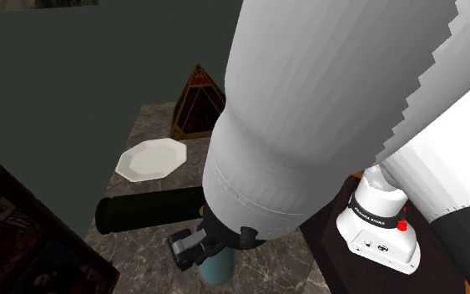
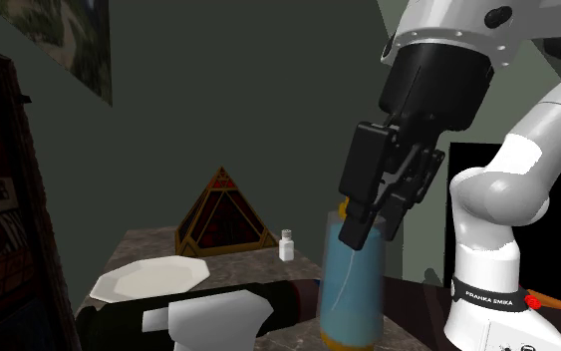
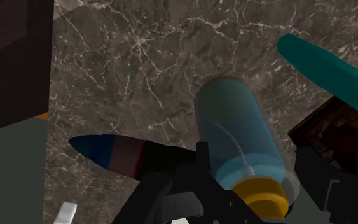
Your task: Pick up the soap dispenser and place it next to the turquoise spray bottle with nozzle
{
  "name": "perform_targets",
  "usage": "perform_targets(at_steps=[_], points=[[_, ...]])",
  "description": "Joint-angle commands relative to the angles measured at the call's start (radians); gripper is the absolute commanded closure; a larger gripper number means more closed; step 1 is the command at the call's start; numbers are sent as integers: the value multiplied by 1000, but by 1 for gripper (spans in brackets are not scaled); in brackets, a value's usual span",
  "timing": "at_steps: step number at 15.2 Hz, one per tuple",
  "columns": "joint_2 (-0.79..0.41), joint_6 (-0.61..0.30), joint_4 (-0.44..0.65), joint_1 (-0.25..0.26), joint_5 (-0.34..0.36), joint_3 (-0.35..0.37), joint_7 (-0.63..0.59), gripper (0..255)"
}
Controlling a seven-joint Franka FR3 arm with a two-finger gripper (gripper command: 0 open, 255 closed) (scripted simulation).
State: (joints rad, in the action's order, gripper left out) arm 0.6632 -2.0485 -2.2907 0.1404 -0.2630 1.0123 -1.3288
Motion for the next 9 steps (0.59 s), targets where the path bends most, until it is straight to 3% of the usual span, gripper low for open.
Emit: perform_targets(at_steps=[1, 9], points=[[-7, -26, -17, -6, -2, 17, -6, 255], [-32, -133, -90, -29, -15, 88, -30, 255]])
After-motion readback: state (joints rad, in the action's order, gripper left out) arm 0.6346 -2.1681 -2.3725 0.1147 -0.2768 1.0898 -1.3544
